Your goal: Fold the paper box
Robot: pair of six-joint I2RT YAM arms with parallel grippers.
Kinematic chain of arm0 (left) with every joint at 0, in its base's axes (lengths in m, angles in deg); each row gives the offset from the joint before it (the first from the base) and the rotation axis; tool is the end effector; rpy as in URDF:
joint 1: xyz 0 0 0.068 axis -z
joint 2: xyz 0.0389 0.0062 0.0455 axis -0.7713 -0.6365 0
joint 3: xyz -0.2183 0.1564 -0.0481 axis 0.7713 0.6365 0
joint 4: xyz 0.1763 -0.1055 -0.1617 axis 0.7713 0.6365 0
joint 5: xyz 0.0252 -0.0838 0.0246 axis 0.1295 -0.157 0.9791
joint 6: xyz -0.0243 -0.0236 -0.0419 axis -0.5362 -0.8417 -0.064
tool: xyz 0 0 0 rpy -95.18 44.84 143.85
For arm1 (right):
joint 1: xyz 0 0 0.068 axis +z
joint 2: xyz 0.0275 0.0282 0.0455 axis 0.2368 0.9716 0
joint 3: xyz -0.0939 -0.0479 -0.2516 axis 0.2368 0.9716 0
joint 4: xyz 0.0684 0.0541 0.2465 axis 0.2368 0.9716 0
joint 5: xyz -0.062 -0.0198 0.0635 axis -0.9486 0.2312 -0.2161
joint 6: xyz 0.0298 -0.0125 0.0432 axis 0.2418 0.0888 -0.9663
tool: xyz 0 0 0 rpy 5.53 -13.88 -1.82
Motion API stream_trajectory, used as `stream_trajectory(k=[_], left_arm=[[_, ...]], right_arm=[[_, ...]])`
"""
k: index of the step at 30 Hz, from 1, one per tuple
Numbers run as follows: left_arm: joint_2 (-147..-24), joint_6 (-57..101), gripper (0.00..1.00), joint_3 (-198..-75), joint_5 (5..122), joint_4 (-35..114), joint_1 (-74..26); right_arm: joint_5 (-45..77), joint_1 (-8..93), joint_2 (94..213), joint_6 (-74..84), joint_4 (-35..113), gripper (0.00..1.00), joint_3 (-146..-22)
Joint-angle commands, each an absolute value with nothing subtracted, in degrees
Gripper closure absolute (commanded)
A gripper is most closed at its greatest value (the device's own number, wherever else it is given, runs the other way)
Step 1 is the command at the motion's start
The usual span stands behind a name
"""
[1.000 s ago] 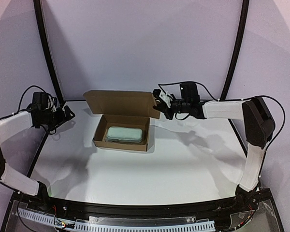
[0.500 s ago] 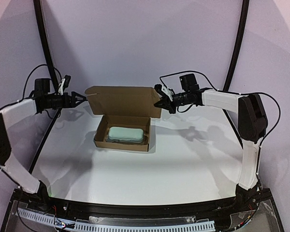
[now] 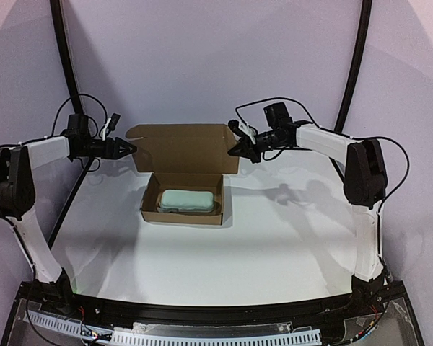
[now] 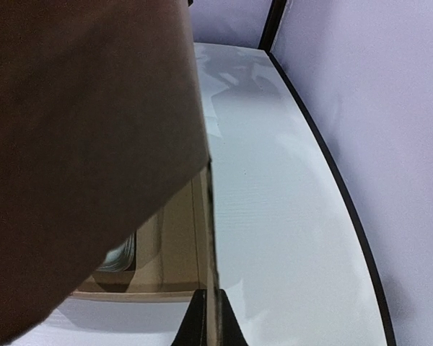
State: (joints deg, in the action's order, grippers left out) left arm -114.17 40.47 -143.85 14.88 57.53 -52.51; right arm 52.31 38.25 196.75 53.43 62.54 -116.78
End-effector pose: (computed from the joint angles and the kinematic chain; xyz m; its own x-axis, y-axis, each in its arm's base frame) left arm 0.4035 -0.0153 0.2658 -0.5610 0.0428 -0.8267 0.6937 0.5692 -0.4412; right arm 0.4421 0.2292 0.2575 0.0854 -0.4875 -0.8690 -0.9736 0.1443 -0.1767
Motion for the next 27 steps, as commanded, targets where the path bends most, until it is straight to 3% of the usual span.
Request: stream_trajectory(k=[1,6,21,27], left_arm=[[-116.77,41.72,0.28,-147.91,11.64,59.14,-52.73],[-118.11,39.75,0.44,-149.57,11.97,59.21,-52.55],[-116.55,43.69,0.63,-150.26,21.92,63.94,-47.63],[-115.9,41.82,0.75,-149.55,24.21,64.03,-46.98]], right_arm=[[56.58,37.49,199.39,53.93,66.34,1.0,-120.64],[57.52,37.34,200.19,53.84,67.31,1.0,-122.58],[57.92,37.33,200.02,53.33,68.59,1.0,-123.93],[56.29,37.41,200.46,47.25,66.3,1.0,-124.83]])
